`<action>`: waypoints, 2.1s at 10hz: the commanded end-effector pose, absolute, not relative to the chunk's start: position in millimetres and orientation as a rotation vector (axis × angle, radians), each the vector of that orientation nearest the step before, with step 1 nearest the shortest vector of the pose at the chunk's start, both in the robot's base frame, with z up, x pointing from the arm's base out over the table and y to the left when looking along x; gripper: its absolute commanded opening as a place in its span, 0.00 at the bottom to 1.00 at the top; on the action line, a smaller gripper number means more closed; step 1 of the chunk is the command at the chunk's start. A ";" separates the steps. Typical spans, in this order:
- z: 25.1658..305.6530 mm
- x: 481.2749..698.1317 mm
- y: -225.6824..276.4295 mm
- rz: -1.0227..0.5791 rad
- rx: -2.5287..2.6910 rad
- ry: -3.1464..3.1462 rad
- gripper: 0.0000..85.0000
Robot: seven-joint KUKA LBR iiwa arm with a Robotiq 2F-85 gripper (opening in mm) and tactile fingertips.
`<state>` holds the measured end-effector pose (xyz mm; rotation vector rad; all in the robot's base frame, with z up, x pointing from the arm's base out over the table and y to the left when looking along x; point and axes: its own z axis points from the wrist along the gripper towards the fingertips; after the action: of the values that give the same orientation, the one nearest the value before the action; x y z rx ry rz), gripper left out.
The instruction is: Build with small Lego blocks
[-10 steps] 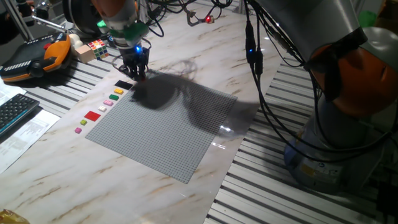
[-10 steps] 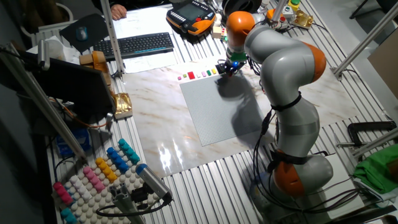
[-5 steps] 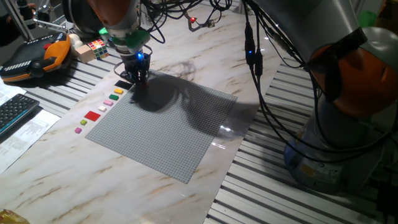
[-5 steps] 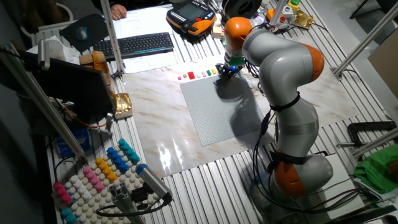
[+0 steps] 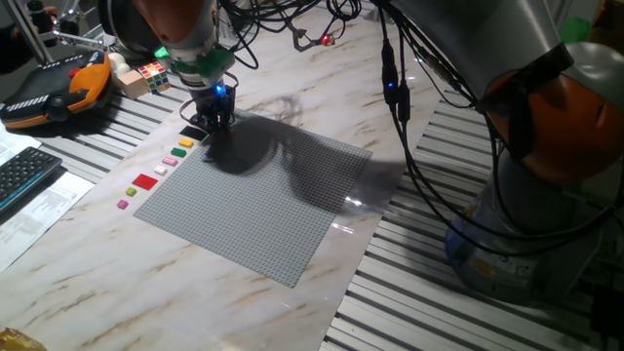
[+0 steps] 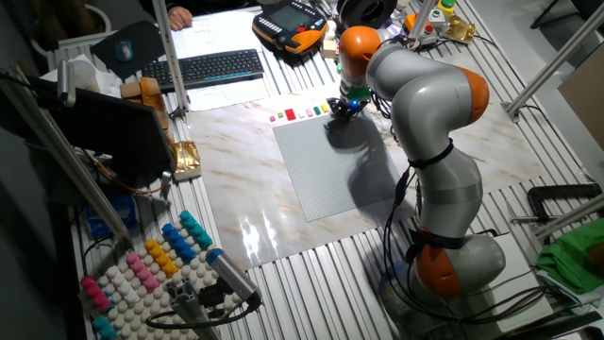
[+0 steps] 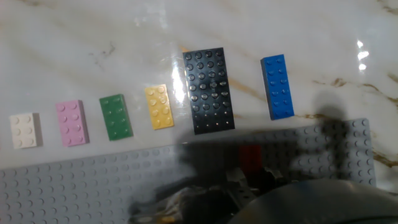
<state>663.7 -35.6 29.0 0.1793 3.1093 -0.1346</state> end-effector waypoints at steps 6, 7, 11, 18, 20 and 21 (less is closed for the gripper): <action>27.8 663.7 -35.3 -0.140 0.188 3.100 0.28; 27.8 663.7 -35.2 -0.140 0.188 3.099 0.32; 29.1 662.8 -34.3 -0.140 0.186 3.102 0.35; 29.3 662.8 -34.0 -0.108 0.163 3.108 0.18; 29.3 662.4 -33.8 -0.089 0.149 3.112 0.09; 29.0 662.1 -33.9 -0.087 0.142 3.113 0.05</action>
<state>662.4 -34.0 29.3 0.1413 3.1105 -0.0867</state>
